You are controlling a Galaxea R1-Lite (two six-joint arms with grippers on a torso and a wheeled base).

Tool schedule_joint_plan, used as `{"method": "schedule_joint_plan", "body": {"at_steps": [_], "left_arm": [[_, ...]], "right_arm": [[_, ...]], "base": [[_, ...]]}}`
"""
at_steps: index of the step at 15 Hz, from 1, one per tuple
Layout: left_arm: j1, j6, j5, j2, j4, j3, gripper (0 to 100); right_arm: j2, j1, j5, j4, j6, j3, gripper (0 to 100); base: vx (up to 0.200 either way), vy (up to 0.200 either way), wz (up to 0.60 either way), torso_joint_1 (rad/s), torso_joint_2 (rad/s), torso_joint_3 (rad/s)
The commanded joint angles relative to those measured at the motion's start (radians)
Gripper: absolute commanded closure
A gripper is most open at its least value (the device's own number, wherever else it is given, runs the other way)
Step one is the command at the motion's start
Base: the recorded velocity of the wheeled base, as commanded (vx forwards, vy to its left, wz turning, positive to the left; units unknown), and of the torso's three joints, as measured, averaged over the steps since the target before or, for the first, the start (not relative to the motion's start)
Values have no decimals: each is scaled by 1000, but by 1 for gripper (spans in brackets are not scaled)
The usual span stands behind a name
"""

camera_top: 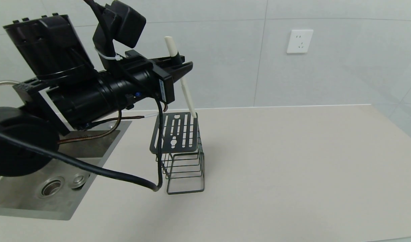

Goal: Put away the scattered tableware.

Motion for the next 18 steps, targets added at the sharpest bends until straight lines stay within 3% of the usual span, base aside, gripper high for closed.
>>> {"method": "schedule_joint_plan", "body": {"at_steps": [1,2,4,7,12,13,14,15,18], "left_arm": [[10,0,-1,-5,-1,3,100],[18,0,-3,-12,-1,17,100],[20,0,-3,-24,-2,48,100],[18,0,-3,-22,-2,53,100],[9,1,-7,-21,-22,63,100],[4,1,-32,-15,-22,62,100],[4,6,-41,-7,-22,59,100],[4,38,-43,8,-28,48,100],[10,47,-38,19,-28,16,100]], "right_arm": [[30,-70,18,-9,-62,0,100],[30,-75,26,-6,-99,0,100],[-18,-175,37,-4,-131,0,100],[-68,-159,74,-9,-135,0,100],[-67,-161,51,-9,-129,0,100],[-68,-161,49,-8,-126,0,100],[-68,-161,49,-6,-117,0,100],[-67,-161,49,-6,-109,0,100],[-67,-161,51,-6,-111,0,100]], "base": [[0,0,0,0,0,0],[0,0,0,0,0,0],[0,0,0,0,0,0],[0,0,0,0,0,0],[0,0,0,0,0,0],[0,0,0,0,0,0],[0,0,0,0,0,0],[0,0,0,0,0,0],[0,0,0,0,0,0]]}}
